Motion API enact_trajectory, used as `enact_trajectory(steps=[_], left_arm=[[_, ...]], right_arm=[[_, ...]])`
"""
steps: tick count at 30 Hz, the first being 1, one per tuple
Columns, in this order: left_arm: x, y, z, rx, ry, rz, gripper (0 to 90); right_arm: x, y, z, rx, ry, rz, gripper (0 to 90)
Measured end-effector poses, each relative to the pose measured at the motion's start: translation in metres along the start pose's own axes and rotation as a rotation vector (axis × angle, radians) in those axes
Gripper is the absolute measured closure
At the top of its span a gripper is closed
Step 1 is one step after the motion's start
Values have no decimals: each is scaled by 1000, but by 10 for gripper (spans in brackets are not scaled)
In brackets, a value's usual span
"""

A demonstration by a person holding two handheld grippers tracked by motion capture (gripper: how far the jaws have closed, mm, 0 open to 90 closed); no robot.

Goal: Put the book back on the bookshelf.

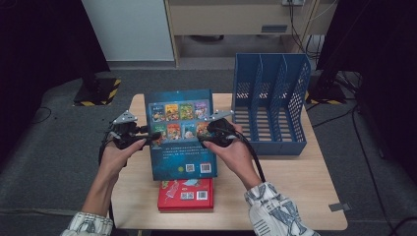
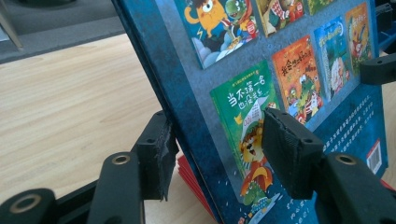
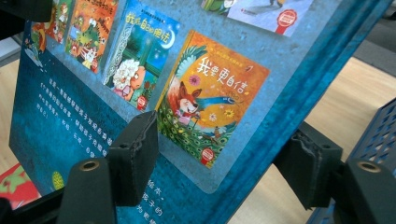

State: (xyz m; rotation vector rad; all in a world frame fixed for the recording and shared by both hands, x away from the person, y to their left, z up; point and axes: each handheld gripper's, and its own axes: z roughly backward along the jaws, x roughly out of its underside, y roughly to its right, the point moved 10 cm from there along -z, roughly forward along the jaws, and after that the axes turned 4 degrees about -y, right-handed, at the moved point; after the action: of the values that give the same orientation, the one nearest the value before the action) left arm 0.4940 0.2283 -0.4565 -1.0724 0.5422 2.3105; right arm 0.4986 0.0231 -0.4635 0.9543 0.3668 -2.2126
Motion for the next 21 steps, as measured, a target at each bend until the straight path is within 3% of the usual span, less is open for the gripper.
enact_trajectory(steps=[21], left_arm=[[-11, -4, 2, -9, -2, -7, 485]], right_arm=[[-10, 5, 4, 18, 24, -4, 376]])
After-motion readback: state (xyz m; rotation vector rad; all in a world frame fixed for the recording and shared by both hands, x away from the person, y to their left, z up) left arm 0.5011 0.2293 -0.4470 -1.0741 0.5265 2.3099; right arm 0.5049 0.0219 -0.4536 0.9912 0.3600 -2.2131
